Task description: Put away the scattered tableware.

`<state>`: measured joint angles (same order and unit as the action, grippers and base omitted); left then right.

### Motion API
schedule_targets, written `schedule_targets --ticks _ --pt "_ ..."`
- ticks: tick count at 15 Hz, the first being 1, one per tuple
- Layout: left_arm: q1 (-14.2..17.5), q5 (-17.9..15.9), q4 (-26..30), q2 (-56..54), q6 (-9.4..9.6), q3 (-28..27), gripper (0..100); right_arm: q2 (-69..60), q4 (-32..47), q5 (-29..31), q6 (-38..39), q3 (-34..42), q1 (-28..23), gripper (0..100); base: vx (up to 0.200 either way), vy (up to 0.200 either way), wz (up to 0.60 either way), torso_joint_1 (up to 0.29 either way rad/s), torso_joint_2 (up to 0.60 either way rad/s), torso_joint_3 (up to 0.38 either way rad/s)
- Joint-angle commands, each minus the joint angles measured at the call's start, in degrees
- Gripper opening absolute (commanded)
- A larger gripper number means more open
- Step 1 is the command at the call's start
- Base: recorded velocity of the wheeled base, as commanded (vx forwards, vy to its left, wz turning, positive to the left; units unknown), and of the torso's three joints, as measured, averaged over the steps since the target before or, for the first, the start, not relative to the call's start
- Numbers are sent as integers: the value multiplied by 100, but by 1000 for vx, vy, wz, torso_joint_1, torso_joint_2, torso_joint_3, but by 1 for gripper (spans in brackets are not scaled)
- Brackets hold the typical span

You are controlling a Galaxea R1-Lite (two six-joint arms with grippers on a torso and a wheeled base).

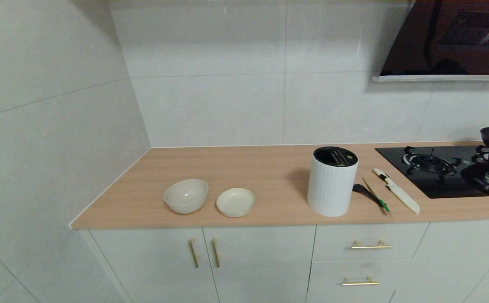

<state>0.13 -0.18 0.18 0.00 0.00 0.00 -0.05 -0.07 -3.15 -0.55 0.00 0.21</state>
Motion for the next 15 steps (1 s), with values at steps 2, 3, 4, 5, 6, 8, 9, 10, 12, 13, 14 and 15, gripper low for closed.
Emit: schedule_targets --ticks 2,3,4,5,6,8,9,10,12,13,14,15 --pt "4 1 -1 9 0 0 100 5 -1 -2 2 0 6 100 0 200 0 5 10 0" --pt "4 1 -1 9 0 0 100 5 -1 -2 -7 0 -3 100 0 200 0 -2 2 7" --pt "4 1 -1 9 0 0 100 5 -1 -2 2 0 6 100 0 200 0 7 -2 17" --pt "4 1 -1 9 0 0 100 5 -1 -2 2 0 6 100 0 200 0 -2 -2 12" --pt "4 1 -1 9 0 0 100 5 -1 -2 2 0 6 100 0 200 0 12 2 -7" --pt "4 1 -1 9 0 0 100 5 -1 -2 2 0 6 100 0 200 0 5 5 -2" --pt "4 1 -1 9 0 0 100 5 -1 -2 2 0 6 100 0 200 0 2 -2 12" --pt "-5 1 -1 9 0 0 100 5 -1 -2 2 0 -3 100 0 200 0 2 7 7" --pt "4 1 -1 9 0 0 100 5 -1 -2 2 0 6 100 0 200 0 0 5 -7" --pt "4 1 -1 9 0 0 100 5 -1 -2 2 0 6 100 0 200 0 2 -2 17" --pt "4 1 -1 9 0 0 100 5 -1 -2 2 0 6 100 0 200 0 2 7 2" --pt "4 1 -1 9 0 0 100 5 -10 -2 2 0 6 100 0 0 0 0 0 0"
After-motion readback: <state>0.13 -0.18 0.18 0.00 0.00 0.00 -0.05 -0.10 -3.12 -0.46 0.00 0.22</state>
